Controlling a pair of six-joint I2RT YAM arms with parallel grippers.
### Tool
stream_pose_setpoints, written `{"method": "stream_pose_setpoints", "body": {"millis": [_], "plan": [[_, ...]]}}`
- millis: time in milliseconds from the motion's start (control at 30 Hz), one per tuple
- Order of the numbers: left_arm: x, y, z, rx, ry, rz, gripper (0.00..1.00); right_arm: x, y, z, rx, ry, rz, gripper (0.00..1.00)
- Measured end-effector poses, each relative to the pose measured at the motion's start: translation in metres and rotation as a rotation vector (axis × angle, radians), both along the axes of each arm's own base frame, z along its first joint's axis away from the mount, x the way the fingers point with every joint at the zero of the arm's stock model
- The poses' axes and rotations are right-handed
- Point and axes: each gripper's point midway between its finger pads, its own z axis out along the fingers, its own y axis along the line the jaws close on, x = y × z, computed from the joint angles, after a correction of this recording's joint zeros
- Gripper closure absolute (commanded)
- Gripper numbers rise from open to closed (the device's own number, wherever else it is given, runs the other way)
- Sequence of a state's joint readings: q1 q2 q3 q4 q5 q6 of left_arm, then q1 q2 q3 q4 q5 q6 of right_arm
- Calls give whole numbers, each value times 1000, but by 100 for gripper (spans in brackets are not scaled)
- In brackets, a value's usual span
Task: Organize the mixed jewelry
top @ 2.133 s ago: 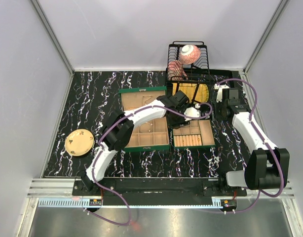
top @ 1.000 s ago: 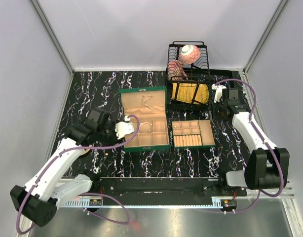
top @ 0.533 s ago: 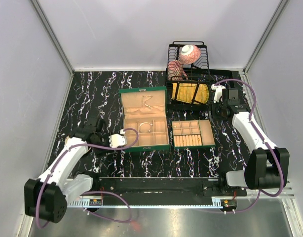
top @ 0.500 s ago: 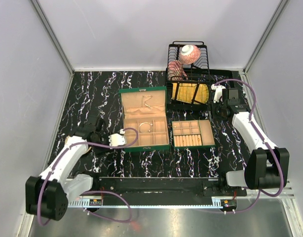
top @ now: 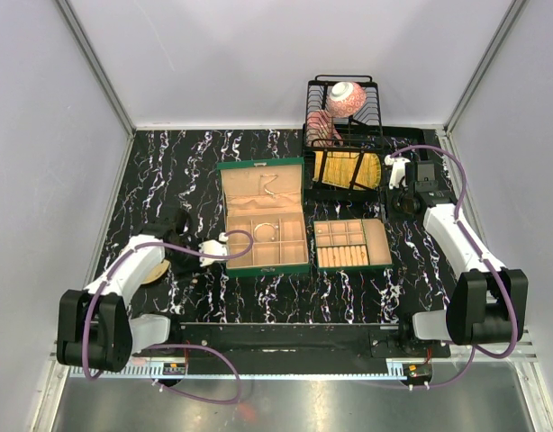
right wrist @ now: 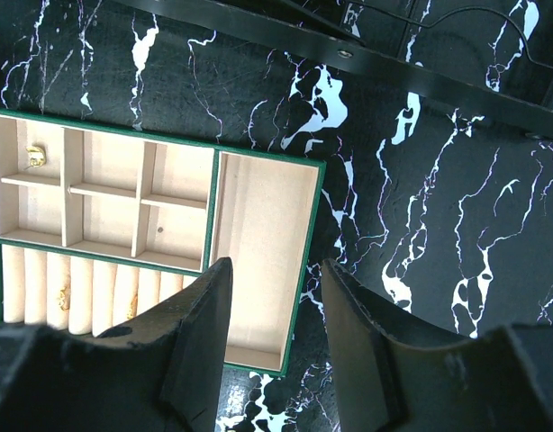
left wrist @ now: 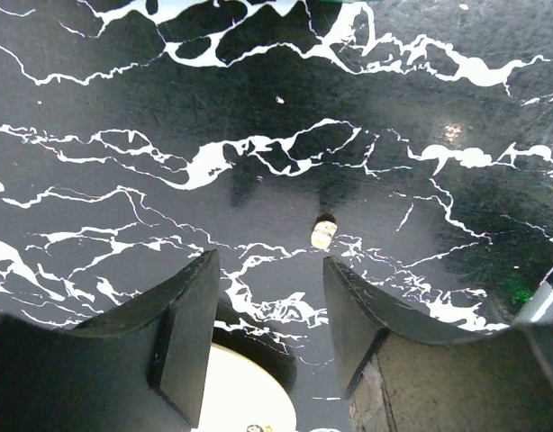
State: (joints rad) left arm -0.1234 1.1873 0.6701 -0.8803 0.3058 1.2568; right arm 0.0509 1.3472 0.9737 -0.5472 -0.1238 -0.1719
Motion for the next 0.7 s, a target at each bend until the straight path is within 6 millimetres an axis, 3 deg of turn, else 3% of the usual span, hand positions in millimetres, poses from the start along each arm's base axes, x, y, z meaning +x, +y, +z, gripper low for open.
{"method": "stream_pose_setpoints", "body": {"millis": [700], "plan": [[-14, -3, -16, -22, 16, -29, 46, 0, 0, -4, -3, 12, 4, 50]]}}
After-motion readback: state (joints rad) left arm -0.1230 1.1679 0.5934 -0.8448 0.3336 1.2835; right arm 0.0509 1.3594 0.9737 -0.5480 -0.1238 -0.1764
